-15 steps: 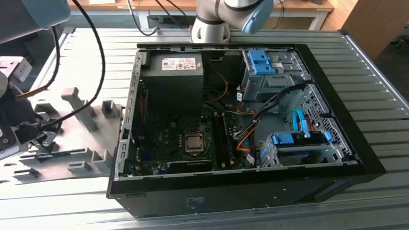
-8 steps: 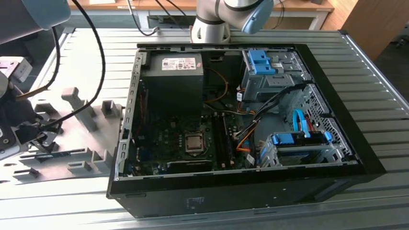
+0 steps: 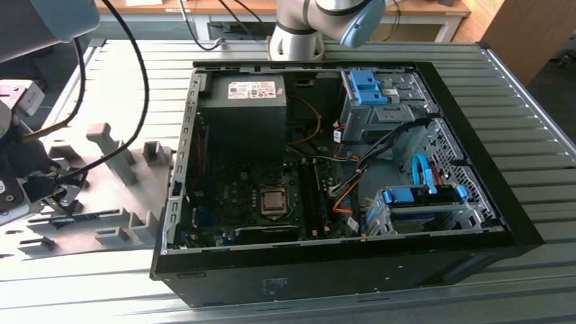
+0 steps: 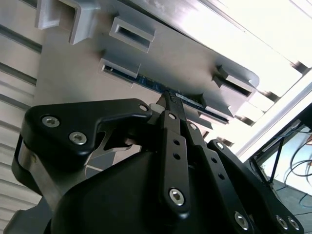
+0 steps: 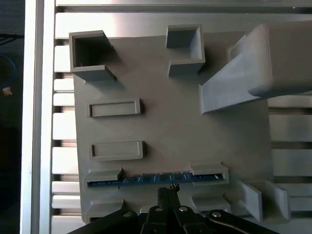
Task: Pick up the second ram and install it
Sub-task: 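Pick up the second ram and move it above second insertion slot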
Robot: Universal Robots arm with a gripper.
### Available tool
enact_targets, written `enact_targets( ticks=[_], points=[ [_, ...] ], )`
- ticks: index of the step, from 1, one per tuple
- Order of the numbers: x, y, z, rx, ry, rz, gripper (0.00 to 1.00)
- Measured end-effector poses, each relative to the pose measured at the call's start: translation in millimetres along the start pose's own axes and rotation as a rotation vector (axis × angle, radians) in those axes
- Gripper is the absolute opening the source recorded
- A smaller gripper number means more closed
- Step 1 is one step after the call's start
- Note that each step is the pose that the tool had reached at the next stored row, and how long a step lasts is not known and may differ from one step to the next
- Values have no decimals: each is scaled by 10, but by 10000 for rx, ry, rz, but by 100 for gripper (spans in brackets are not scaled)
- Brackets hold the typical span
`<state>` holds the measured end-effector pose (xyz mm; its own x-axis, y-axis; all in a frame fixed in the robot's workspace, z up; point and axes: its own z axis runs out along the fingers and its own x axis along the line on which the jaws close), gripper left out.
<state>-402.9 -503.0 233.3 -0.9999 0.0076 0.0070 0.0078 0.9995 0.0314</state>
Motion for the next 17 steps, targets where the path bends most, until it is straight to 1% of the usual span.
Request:
enact_targets(
  ticks=[17],
  points=[
    [0, -1, 4, 23, 98, -3084, 11]
  ],
)
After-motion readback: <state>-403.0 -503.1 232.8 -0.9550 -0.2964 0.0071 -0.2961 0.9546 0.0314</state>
